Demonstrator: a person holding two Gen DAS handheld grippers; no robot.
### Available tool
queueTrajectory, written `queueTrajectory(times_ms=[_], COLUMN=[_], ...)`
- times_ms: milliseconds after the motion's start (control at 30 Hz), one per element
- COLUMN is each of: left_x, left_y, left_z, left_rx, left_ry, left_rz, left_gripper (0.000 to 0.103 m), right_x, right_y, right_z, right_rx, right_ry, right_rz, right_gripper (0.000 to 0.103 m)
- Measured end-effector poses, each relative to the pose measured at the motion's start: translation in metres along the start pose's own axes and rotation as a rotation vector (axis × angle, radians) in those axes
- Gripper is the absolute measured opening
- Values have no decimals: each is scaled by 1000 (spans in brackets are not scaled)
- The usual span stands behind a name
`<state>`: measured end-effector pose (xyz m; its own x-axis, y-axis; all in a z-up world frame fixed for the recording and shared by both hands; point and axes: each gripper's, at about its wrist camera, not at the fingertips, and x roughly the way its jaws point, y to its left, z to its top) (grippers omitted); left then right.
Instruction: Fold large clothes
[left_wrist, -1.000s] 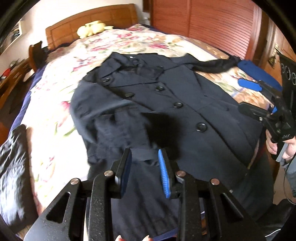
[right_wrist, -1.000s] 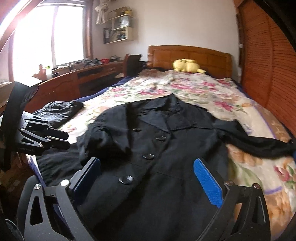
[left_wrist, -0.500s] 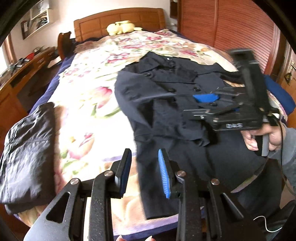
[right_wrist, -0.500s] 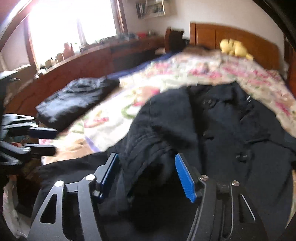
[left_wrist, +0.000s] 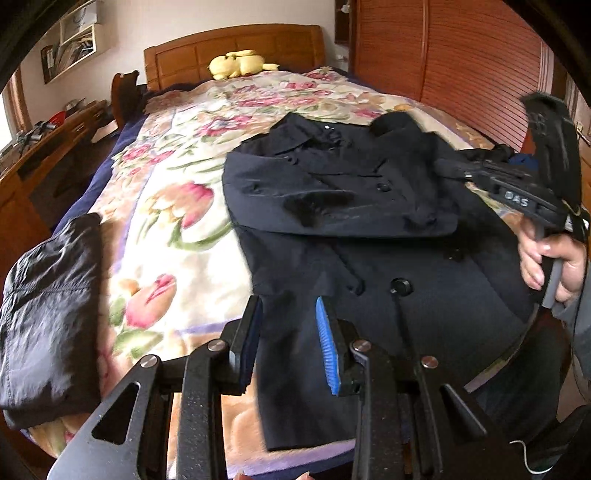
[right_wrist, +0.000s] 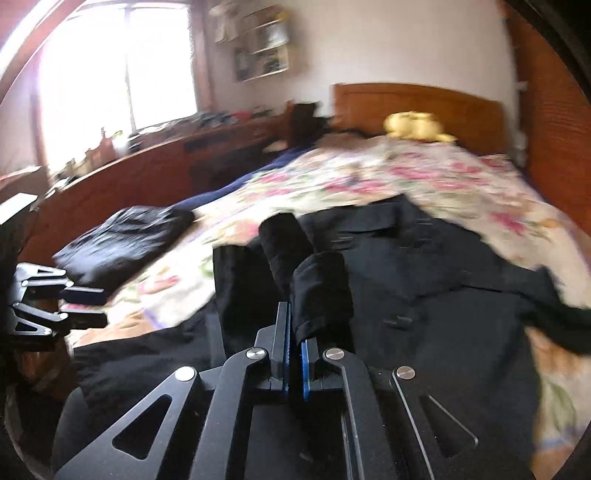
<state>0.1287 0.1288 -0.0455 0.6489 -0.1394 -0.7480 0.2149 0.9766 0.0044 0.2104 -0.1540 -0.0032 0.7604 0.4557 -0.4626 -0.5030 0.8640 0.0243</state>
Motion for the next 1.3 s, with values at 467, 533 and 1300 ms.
queueTrajectory(times_ms=[467,533,1300], left_x=[10,11,19], left_y=[-49,-53,-74], left_z=[23,24,22], left_rx=[22,19,3], left_ry=[-86,-93,-100], left_rz=[-22,-28,-53], left_gripper=[31,31,31], right_x=[-43,-48,-92], right_y=[-57,-60,-77], right_z=[-115,-124,-39], right_rx=[137,158,31], right_ry=[170,189,81], right_rz=[-107,-86,-194], right_gripper=[4,7,43])
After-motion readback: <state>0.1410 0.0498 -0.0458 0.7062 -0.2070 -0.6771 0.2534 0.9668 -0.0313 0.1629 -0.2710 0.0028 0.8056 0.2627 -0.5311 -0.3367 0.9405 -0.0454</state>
